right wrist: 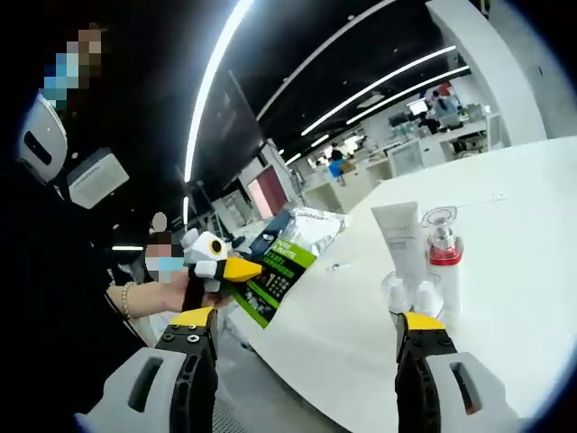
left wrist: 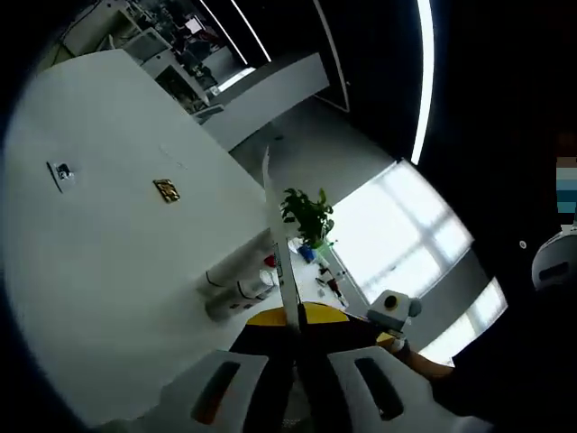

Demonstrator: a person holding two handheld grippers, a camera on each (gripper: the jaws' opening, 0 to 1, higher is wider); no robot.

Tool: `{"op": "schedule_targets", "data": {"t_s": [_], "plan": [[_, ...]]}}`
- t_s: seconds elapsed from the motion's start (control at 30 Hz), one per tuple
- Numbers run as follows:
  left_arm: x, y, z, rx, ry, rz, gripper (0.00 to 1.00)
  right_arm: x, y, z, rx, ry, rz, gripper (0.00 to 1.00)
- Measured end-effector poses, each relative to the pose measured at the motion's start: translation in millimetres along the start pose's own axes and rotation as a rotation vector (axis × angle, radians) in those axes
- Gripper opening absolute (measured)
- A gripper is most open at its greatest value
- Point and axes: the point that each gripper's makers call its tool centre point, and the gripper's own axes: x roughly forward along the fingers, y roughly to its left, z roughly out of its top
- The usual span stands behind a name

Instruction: Arrange the skincare products in the storage area until every visible bottle or jar stands upright without overlapping.

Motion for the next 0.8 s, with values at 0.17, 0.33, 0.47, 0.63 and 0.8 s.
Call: {"op": "schedule_targets", "data": {"t_s": [0.17,0.33,0.47,0.63,0.8], "plan": [[6.1,9.3,-1.9,-0.009,0.011,0.02,0.0,-0.2,-6.2,-3.6,0.005,0.004,-0.018,0.9],[11.0,19.8,-1.7,-0.027,0.014,0.036,0.0,1.2,-11.7,-8.4,0.007,0.021,-0.031,0.96],[14.7,30.8,-1.8,-0.046,0.018,0.051,0.0,1.4,-18.8,-13.4,0.019,0.028,-0.033,0.97],[20.9,47.9,-3.6,-0.06,0.03,0.088,0.0,-2.0,-25.9,-18.0,0.023,0.03,-0.047,0.99],[26.1,60.8,-4.9,-0.07,0.045,0.104,0.0,-1.7,-27.0,-15.2,0.028,0.01,-0.044,0.99]]}}
